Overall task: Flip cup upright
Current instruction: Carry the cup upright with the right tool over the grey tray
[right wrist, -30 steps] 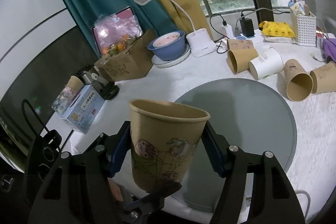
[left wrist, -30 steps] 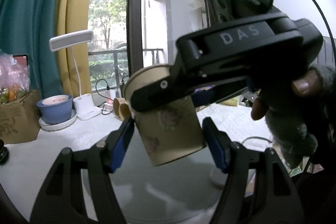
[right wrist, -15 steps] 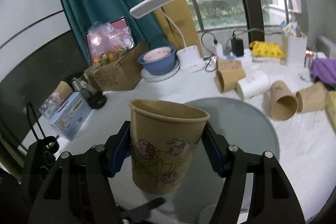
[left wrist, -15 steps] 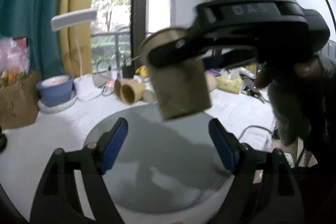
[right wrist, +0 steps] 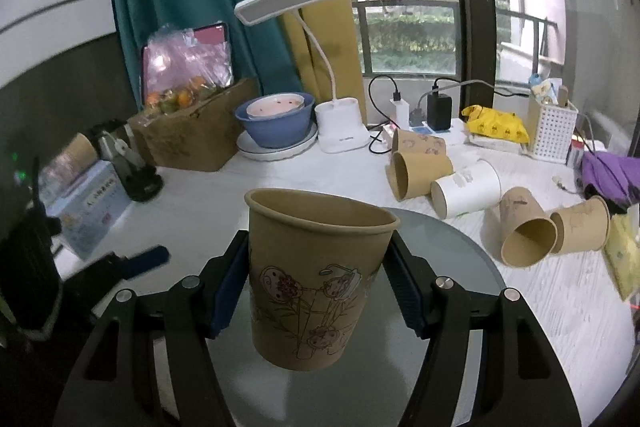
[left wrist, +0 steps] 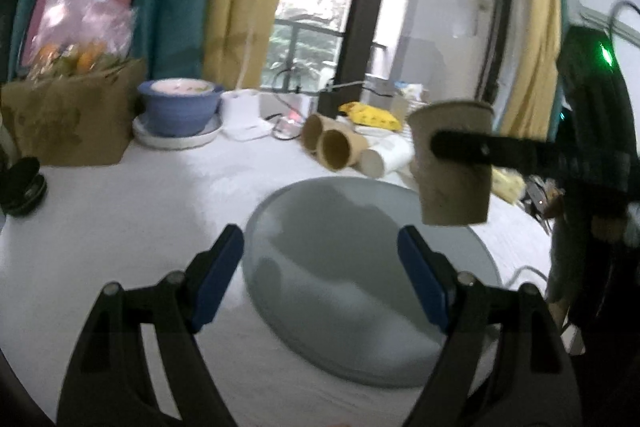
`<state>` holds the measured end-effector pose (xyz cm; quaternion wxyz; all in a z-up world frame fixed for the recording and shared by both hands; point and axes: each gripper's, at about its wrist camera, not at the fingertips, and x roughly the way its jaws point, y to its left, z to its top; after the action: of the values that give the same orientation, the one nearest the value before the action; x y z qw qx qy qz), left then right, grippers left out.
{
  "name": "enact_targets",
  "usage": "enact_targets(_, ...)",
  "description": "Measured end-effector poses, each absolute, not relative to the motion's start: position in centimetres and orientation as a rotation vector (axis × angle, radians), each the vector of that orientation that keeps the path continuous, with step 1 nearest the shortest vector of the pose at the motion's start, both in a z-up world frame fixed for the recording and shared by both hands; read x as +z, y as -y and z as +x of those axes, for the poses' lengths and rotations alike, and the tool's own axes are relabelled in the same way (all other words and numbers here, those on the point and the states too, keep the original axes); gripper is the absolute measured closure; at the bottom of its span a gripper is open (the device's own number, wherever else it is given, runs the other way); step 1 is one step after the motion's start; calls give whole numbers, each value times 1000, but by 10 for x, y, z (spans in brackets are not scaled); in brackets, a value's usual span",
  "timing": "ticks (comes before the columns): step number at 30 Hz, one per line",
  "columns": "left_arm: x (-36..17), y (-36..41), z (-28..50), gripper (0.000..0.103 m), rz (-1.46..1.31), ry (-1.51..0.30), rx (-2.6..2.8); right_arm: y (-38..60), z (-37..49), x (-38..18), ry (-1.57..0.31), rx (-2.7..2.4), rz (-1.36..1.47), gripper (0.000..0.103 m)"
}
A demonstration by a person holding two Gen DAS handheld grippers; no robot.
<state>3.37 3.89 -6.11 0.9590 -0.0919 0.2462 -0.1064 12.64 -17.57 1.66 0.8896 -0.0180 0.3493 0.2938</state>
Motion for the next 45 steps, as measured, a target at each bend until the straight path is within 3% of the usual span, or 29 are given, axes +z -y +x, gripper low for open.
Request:
enact_targets(12, -71, -87, 68, 22, -310, -581, -112, 154, 151, -21, -752, 576, -114, 34)
enact_targets(29, -77, -87, 118, 22, -313, -638, -106, 143, 200, -56, -845, 576, -94, 34)
enact_targets(45, -70, -71, 107, 22, -299, -600, -170, 165, 174, -57, -831, 509, -61, 34)
